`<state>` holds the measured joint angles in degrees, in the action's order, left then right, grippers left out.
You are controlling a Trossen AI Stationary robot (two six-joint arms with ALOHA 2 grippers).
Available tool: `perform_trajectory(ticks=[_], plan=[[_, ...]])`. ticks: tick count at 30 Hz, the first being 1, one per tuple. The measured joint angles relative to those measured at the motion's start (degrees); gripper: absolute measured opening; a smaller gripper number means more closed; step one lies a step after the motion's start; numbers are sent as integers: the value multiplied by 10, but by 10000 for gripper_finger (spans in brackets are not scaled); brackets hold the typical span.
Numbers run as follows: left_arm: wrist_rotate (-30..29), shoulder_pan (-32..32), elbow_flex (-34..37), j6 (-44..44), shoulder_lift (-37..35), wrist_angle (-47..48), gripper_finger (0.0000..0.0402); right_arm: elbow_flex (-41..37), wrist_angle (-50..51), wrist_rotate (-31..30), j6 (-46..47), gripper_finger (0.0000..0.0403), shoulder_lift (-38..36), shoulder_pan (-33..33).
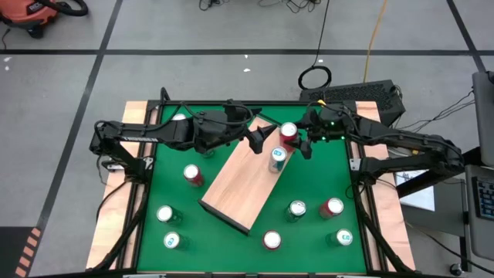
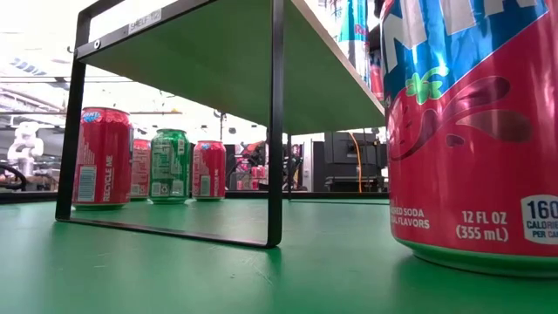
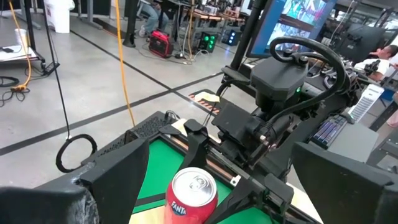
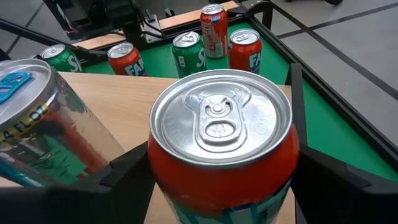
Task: Sort soda cans
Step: Put the red soda can on the shelf
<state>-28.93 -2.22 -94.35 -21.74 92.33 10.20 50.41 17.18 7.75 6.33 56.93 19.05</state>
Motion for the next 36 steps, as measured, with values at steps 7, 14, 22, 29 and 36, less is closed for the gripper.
perform_trajectory(ticks=[7,14,22,29,36], plan=[[0,0,0,-1,1,19,392,1,-2,0,-7,302,8,0],[0,0,0,-2,1,24,393,1,2,0,-10,302,8,0],[0,0,0,0,1,24,393,1,6,-1,-16,319,8,0],[0,0,0,0,1,27,393,-2,26,-2,-15,349,11,0],[0,0,0,0,1,30,393,-2,31,-1,-2,352,8,0]])
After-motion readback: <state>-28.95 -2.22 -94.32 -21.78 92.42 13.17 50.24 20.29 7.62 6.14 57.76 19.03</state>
